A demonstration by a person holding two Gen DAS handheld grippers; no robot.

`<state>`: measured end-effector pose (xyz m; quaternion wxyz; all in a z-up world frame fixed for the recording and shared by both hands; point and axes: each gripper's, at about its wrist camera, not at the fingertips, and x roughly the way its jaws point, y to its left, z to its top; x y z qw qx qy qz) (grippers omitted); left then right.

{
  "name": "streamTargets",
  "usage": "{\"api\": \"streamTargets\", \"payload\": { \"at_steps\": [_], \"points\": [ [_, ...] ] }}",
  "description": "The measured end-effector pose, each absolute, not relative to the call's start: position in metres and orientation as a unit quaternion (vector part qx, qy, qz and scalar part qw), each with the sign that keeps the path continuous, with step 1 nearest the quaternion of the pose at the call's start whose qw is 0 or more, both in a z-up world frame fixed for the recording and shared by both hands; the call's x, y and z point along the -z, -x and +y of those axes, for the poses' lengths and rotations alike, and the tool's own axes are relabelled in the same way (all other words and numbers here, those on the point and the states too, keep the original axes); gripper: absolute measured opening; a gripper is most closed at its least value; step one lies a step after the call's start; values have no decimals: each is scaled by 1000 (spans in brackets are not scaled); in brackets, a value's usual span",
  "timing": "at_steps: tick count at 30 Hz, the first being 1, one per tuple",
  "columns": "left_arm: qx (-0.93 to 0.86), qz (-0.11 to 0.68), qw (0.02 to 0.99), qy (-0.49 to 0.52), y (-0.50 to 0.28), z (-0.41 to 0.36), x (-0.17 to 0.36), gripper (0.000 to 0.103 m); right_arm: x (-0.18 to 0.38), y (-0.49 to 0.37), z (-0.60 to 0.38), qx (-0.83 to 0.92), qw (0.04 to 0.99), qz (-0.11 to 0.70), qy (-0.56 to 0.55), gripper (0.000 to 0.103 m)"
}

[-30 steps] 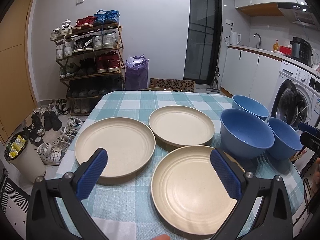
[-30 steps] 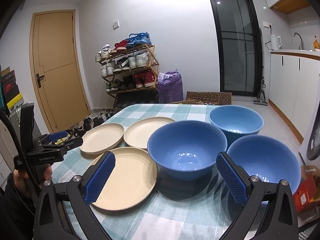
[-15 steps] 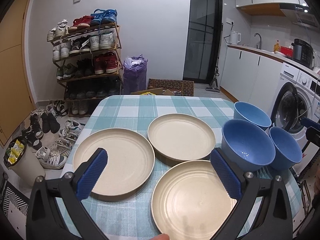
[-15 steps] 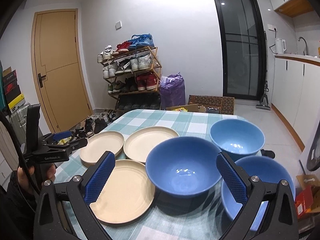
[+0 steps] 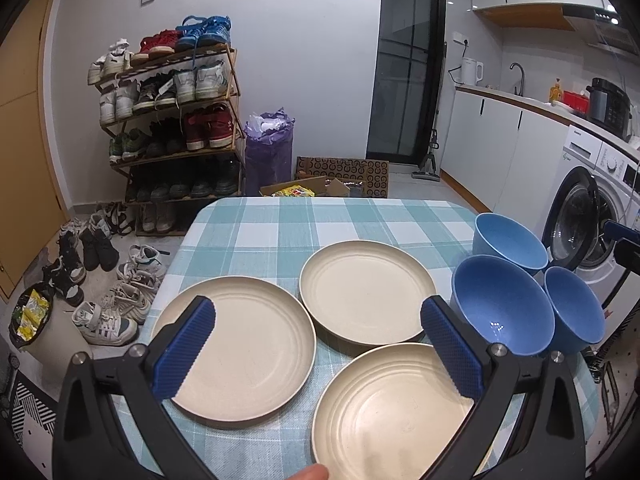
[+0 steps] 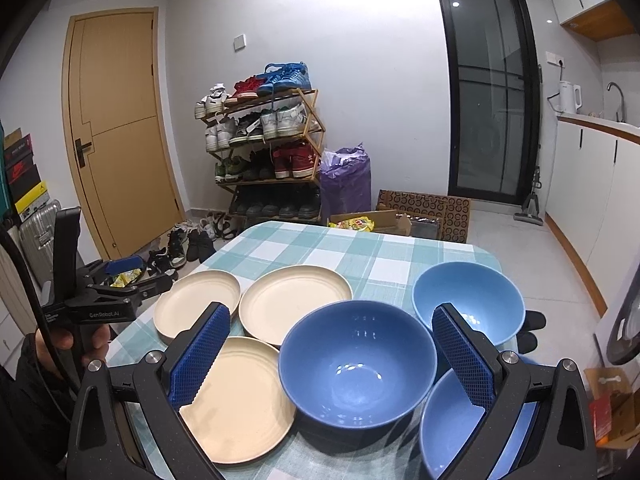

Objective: Organize plates and bowls
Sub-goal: 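Move both tools forward toward the large cream plate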

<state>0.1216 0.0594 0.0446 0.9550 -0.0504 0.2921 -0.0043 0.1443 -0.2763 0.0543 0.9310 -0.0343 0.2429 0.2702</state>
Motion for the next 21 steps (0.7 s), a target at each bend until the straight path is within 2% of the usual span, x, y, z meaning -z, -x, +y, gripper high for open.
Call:
{"api": "streamTargets", "payload": {
  "at_steps": [4, 21],
  "points": [
    [21, 294, 953, 70, -126, 65, -48, 103, -64, -157, -280, -266, 931, 248, 37, 103],
    [17, 299, 953, 45, -150, 68, -62, 103, -100, -203, -273, -274, 927, 253, 47, 103]
  ]
}}
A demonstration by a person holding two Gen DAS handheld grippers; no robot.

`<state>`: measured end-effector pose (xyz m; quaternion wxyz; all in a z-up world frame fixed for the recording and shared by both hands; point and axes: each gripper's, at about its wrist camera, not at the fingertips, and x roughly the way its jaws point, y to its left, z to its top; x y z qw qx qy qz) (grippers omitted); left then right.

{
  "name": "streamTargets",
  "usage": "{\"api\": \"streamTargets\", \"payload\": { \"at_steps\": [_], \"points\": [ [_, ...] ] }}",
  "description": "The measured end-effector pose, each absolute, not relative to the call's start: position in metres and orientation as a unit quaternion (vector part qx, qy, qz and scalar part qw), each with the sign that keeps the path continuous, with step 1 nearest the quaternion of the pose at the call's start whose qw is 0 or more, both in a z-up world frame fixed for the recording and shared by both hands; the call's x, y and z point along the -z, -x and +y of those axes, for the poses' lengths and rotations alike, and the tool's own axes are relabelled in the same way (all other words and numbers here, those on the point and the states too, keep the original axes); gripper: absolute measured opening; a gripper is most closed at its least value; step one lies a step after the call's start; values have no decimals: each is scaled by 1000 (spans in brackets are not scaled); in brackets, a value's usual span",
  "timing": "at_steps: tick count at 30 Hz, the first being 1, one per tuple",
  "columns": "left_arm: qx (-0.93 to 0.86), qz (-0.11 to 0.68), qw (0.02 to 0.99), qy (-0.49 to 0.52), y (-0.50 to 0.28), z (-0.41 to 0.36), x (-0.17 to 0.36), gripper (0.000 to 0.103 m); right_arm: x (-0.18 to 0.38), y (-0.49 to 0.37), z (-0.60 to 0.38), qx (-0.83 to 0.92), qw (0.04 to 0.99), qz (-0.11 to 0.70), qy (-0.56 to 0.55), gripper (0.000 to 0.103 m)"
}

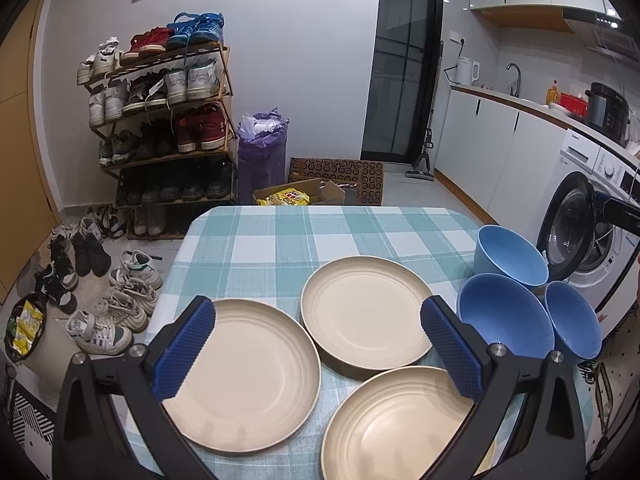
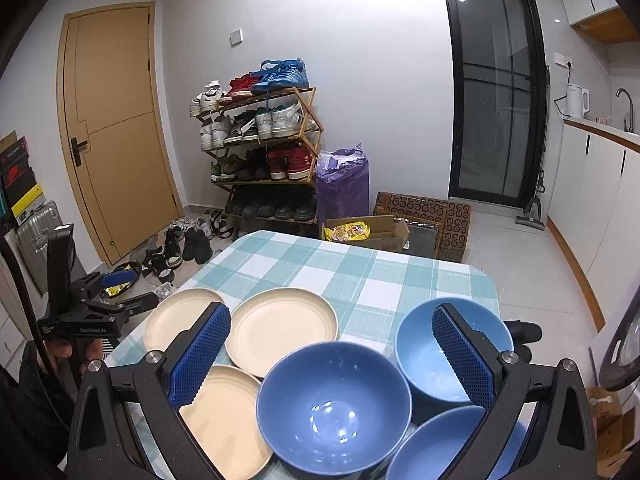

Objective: Organize plates and bowls
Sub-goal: 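Move both tools forward toward the large cream plate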

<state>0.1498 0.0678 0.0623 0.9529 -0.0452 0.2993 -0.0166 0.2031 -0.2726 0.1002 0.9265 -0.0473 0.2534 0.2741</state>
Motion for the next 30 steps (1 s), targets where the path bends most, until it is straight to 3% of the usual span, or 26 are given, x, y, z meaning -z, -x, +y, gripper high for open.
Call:
{"api": "streamTargets", "payload": {
  "at_steps": [15, 30],
  "points": [
    [26, 311, 950, 31, -183, 64, -70, 103, -119, -255, -254, -270, 924, 266, 52, 103],
    [34, 353, 935, 10, -214, 53, -41, 103, -84, -295, -230, -266, 908, 317, 64, 103]
  ]
}}
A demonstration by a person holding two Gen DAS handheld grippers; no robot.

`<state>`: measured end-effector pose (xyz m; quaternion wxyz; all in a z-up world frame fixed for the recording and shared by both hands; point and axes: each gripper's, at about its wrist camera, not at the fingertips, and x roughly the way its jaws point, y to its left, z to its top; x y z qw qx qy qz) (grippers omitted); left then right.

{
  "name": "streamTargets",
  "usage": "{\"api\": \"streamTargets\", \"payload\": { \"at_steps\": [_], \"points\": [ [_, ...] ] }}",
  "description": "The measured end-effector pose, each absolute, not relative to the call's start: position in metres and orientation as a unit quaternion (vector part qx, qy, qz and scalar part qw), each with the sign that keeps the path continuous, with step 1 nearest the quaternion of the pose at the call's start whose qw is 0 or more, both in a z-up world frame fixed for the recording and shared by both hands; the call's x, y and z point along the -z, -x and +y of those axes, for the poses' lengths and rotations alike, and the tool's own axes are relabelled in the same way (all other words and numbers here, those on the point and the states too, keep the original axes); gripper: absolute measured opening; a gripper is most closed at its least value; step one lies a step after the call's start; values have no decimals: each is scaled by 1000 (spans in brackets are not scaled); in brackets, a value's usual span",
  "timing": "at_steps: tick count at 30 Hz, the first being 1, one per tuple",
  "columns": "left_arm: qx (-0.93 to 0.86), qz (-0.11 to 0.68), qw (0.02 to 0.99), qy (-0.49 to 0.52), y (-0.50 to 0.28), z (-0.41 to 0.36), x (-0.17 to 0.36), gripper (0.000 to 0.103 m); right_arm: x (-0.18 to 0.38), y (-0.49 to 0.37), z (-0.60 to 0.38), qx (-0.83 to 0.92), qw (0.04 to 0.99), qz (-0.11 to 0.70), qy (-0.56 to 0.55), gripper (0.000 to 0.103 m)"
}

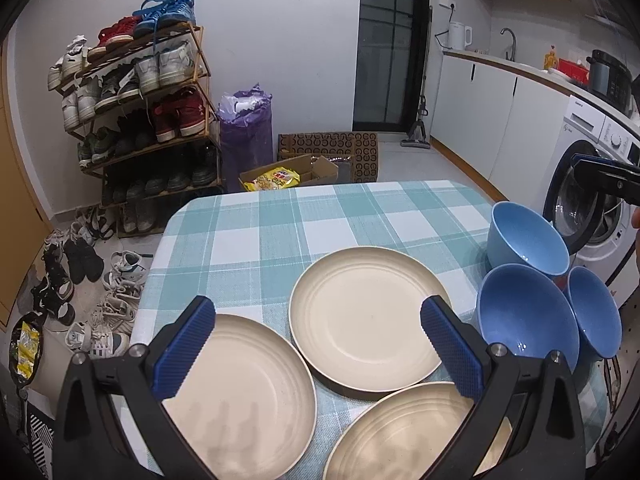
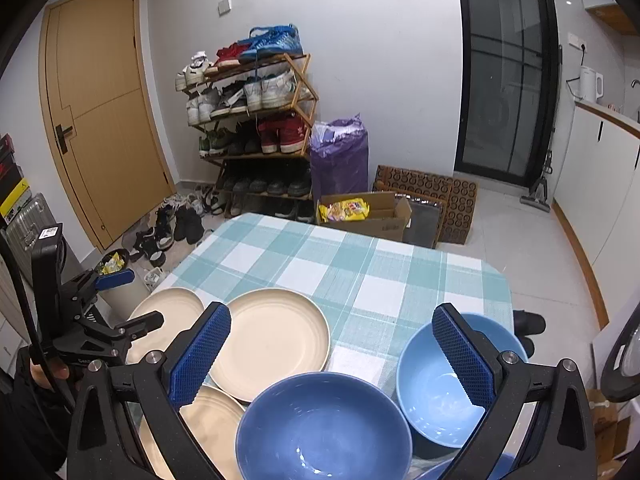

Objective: Organize plates and bowls
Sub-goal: 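Move both tools forward toward the large cream plate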

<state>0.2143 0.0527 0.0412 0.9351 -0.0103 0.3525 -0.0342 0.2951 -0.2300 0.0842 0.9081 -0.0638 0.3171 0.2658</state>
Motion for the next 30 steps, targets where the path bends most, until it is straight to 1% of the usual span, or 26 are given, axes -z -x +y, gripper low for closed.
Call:
{"api": "streamTargets", "payload": {
  "at_steps": [10, 17, 18, 19, 22, 23, 24, 26, 28, 30],
  "points": [
    [37, 373, 927, 1, -233, 53, -24, 103, -52, -320, -209, -271, 890, 358, 82, 103],
    [44, 387, 921, -8, -245, 51, -13, 101, -37, -332, -200, -272, 881, 377, 85, 103],
    [46, 389, 920, -8, -246, 51, -11, 99, -35, -334, -198, -272, 879, 381, 87, 103],
    [48, 391, 919, -7, -248, 50, -9, 95, -34, -335, -197, -272, 879, 383, 88, 102],
    [52, 402, 914, -7, -253, 50, -3, 90, -28, -338, -193, -272, 874, 391, 91, 100],
    [54, 404, 913, -6, -254, 50, -1, 87, -25, -340, -191, -272, 873, 395, 92, 99],
    [56, 409, 911, -6, -256, 50, 1, 81, -23, -341, -190, -270, 871, 400, 94, 98],
    [55, 417, 907, -8, -259, 49, 4, 81, -19, -344, -187, -270, 867, 408, 97, 91],
    [58, 421, 905, -7, -261, 49, 7, 77, -13, -348, -184, -270, 861, 418, 101, 86],
    [59, 426, 903, -6, -263, 49, 10, 76, -6, -352, -180, -268, 856, 429, 105, 86]
  ]
}}
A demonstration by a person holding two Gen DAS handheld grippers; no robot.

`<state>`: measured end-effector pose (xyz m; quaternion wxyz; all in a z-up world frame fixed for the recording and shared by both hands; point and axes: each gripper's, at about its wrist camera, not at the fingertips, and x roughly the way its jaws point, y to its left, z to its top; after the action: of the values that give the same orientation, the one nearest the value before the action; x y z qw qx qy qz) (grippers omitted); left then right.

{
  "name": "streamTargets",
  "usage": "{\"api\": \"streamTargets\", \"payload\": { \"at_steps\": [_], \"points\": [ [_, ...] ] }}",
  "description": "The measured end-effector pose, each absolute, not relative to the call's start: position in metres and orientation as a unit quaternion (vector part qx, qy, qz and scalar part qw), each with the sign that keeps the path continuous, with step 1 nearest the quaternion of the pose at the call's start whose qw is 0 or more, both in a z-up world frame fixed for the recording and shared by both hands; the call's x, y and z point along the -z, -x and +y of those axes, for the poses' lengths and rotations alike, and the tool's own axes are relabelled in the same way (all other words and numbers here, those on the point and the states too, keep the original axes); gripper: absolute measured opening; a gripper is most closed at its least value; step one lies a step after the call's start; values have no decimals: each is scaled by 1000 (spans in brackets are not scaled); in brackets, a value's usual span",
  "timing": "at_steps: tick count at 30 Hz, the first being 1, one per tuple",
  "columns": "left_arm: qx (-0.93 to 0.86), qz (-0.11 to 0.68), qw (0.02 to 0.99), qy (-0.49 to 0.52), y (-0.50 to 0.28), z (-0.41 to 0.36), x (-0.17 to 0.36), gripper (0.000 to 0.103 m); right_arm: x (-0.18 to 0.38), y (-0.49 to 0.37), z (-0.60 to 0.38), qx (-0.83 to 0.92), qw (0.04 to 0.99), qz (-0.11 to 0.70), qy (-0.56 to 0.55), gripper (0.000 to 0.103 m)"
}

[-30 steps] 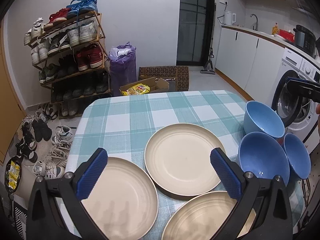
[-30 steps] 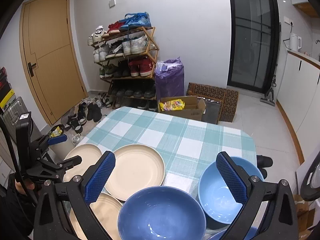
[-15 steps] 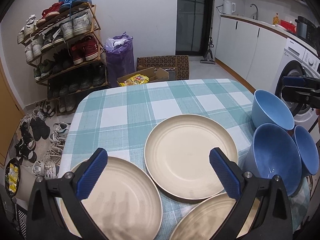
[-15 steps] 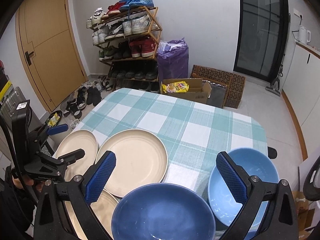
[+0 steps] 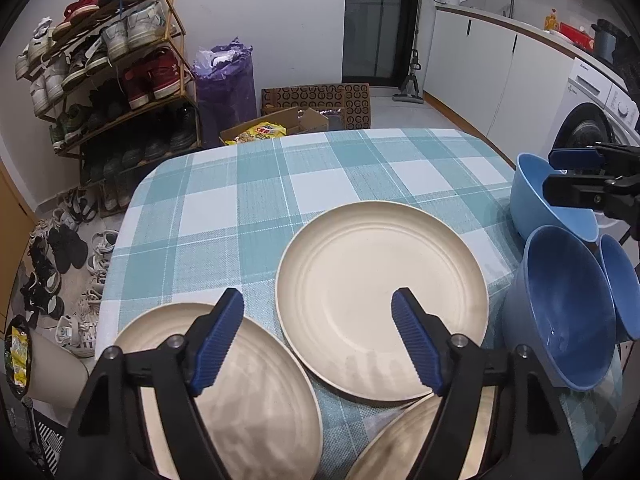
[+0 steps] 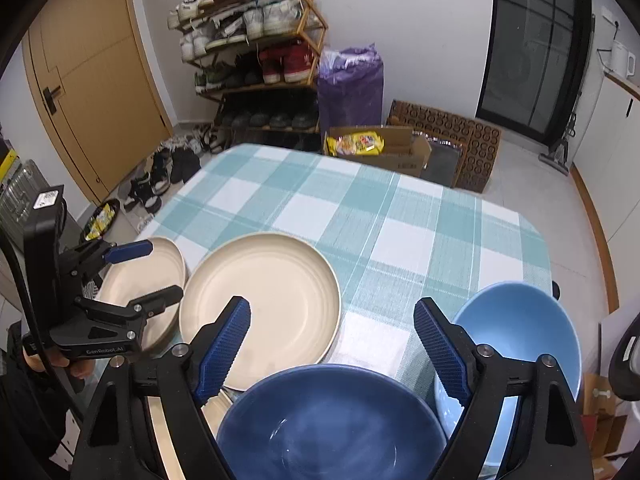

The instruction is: Organize plates and bowls

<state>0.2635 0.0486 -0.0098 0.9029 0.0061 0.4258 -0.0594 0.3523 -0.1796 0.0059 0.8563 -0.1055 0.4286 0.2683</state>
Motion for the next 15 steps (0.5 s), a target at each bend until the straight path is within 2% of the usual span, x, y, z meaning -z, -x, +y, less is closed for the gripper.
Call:
{"api": "streamTargets", "payload": {
  "at_steps": [9, 12, 15],
  "points": [
    [57, 450, 891, -8, -277, 49, 23, 70, 18, -365, -167, -266, 836, 464, 120, 80],
    [56, 463, 885, -2, -284, 50, 30, 59, 27, -370, -164, -263, 829, 479, 120, 80],
    [51, 471, 881, 1, -288, 52, 36, 59, 35, -375, -165, -258, 825, 490, 117, 80]
  ]
}}
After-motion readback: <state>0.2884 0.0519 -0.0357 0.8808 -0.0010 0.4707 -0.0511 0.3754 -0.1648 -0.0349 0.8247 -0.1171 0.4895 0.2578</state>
